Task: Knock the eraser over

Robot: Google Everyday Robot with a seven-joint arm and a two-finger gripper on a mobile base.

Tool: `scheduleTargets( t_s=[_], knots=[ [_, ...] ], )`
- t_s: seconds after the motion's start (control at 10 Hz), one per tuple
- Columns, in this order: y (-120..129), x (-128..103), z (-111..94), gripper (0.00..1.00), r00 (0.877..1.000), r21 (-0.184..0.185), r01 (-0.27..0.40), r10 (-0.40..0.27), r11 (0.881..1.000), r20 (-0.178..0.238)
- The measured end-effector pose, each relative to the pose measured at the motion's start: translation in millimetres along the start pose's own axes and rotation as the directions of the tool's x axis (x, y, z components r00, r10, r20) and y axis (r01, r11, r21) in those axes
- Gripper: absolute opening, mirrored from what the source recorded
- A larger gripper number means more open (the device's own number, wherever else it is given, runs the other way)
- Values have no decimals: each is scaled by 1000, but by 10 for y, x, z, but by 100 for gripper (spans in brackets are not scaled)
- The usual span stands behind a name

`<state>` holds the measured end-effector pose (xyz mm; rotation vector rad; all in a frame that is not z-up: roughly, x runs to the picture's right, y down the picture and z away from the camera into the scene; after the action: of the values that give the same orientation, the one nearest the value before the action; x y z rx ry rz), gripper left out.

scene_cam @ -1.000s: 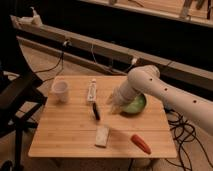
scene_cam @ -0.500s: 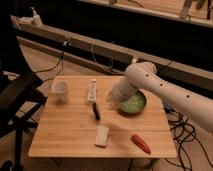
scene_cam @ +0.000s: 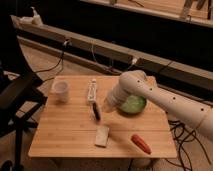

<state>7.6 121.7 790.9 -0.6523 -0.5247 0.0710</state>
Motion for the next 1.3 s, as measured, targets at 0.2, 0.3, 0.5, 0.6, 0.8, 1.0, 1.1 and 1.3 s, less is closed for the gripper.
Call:
scheduleTargets(
  t_s=[0.2, 0.3, 0.5, 0.6, 0.8, 1.0, 1.1, 1.3],
  knots=[
    [-35, 23, 58, 20, 1000, 4, 8, -8, 1000, -12],
    [-34, 46, -15, 26, 1000, 10, 6, -6, 1000, -20],
    [11, -53, -95, 27, 1000, 5, 16, -16, 1000, -13],
    [-18, -68, -69, 27, 1000, 2, 12, -12, 1000, -2],
    [-75, -73, 56, 27, 1000, -14, 22, -22, 1000, -6],
    [-45, -62, 61, 27, 1000, -3, 17, -17, 1000, -16],
    [-45, -136, 58, 27, 1000, -3, 19, -19, 1000, -16],
    [-40, -284, -26, 27, 1000, -10, 15, -15, 1000, -4]
  ],
)
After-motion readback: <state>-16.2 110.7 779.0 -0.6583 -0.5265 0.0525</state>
